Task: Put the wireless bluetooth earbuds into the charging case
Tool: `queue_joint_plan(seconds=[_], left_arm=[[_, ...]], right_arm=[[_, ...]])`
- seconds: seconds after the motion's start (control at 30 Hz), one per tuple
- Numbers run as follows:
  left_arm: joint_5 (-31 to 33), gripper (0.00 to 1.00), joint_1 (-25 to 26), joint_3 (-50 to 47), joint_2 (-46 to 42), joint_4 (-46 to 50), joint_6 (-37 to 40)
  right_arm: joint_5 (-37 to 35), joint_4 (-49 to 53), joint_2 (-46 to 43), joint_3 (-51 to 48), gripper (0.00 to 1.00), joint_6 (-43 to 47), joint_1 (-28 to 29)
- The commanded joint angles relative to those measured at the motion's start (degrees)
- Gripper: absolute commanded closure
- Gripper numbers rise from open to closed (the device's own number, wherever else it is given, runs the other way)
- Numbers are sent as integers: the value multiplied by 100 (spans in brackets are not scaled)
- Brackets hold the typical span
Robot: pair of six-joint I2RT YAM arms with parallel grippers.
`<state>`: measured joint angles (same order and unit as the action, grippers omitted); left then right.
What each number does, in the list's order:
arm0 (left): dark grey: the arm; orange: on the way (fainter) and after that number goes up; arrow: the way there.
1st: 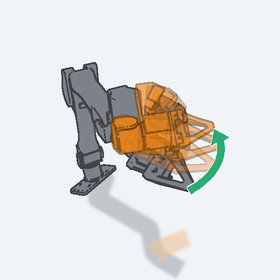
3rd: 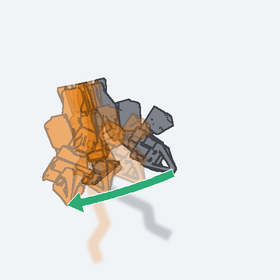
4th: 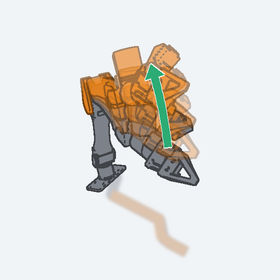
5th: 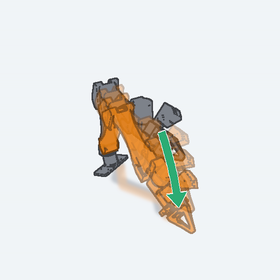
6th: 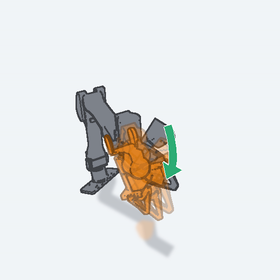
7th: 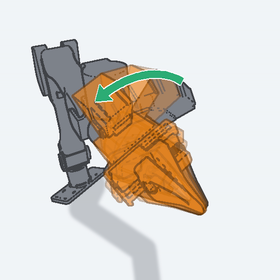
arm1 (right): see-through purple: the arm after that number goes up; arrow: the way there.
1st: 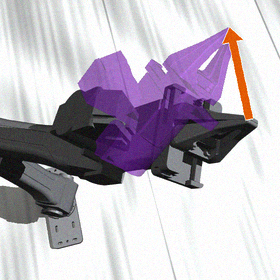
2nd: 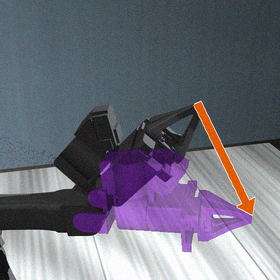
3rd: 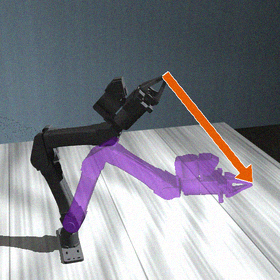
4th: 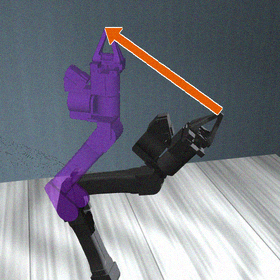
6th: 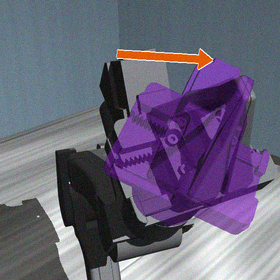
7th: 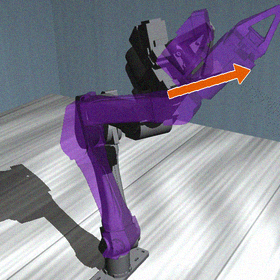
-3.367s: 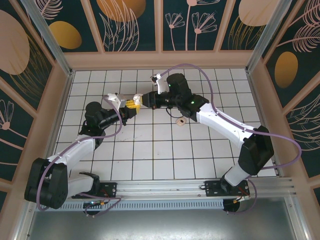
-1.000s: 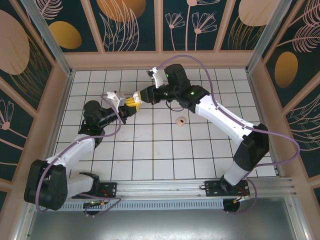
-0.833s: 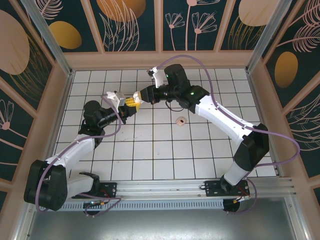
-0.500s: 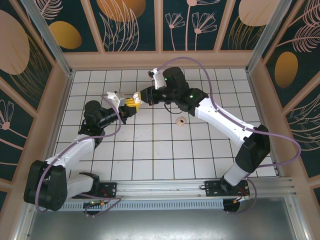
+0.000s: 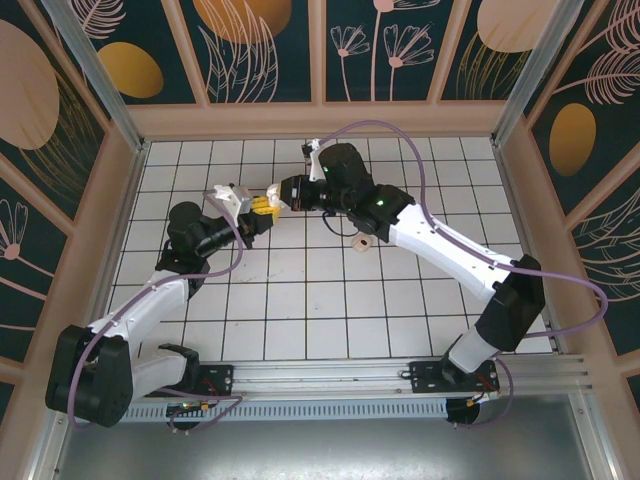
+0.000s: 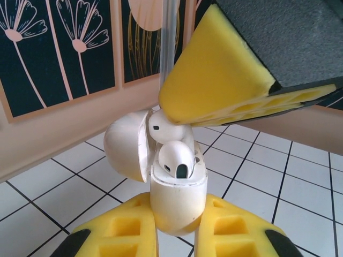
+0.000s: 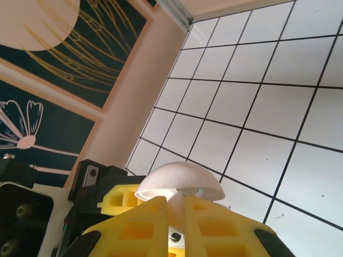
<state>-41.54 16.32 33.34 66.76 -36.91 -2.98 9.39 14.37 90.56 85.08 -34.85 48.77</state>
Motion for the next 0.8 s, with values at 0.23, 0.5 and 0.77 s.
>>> queue_joint_plan(seconds=[0.23, 0.5, 0.77], left_arm=[[518, 90, -47, 85, -243, -196, 188], [261, 90, -44, 89, -233, -194, 211], [-471, 90, -46, 154, -83, -396, -68]], right_arm=[[-934, 659, 29, 92, 87, -955, 320], [-712, 350, -226, 137, 73, -452, 219], [981, -851, -868, -587, 56, 105, -499]])
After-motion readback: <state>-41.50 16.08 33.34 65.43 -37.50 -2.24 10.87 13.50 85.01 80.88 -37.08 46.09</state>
